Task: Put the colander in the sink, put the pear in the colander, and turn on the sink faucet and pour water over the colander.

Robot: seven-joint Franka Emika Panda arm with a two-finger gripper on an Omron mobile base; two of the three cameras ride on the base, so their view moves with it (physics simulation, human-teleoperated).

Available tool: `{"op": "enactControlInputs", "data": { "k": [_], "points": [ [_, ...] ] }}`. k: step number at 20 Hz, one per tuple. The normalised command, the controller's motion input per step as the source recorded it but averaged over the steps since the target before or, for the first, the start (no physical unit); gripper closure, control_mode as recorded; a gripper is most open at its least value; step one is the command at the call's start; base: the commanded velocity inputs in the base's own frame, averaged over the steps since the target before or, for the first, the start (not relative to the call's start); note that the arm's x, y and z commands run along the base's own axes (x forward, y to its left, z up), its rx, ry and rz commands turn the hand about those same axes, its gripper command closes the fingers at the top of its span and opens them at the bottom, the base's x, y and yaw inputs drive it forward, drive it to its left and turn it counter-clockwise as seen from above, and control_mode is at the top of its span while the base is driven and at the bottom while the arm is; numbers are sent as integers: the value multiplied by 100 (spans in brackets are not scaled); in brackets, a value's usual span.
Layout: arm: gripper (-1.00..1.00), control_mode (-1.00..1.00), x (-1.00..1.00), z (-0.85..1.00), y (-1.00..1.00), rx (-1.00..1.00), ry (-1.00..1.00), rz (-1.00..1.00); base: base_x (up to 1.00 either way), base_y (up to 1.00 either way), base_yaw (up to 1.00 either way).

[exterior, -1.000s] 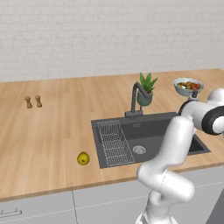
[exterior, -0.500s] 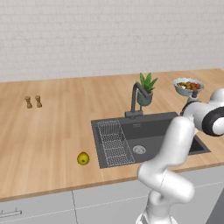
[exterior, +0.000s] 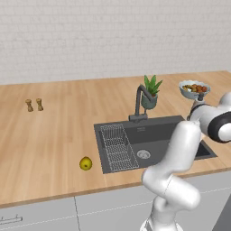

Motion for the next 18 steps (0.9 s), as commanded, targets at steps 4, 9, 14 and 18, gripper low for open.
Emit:
{"op": "enactControlInputs", "data": {
  "k": [4,9,14,18],
  "points": [
    [100,-100,-5,14,30,4,-7,2,0,0,0],
    [100,-100,3,25,65,-14,2,0,0,0,0],
    [100,-100,20,26,96,-23,21,10,0,0,0],
    [100,-100,5,27,58,-7,13,29,0,0,0]
  ]
}}
